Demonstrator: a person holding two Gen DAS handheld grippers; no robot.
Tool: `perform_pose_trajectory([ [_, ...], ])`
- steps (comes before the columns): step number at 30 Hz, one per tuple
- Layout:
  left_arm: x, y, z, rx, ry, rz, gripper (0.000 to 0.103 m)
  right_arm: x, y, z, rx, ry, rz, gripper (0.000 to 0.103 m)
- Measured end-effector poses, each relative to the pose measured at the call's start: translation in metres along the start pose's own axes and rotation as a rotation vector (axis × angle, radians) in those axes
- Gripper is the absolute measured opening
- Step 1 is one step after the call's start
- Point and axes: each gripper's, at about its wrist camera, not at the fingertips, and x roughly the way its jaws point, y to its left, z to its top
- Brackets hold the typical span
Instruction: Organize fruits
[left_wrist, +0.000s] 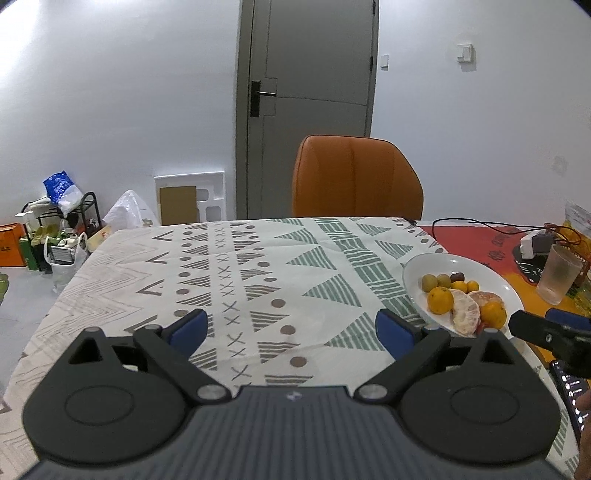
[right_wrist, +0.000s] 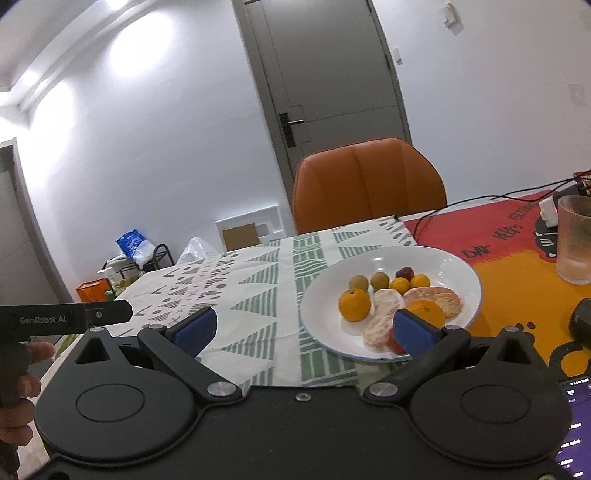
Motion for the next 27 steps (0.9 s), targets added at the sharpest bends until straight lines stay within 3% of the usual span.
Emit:
perform_pose_trajectory([
  [27,-0.061,0.016,-0.023,0.016,-0.014,0.102,0.097,-0.037,0.036,-0.013,-0.067,0.0,0.087,0.103],
])
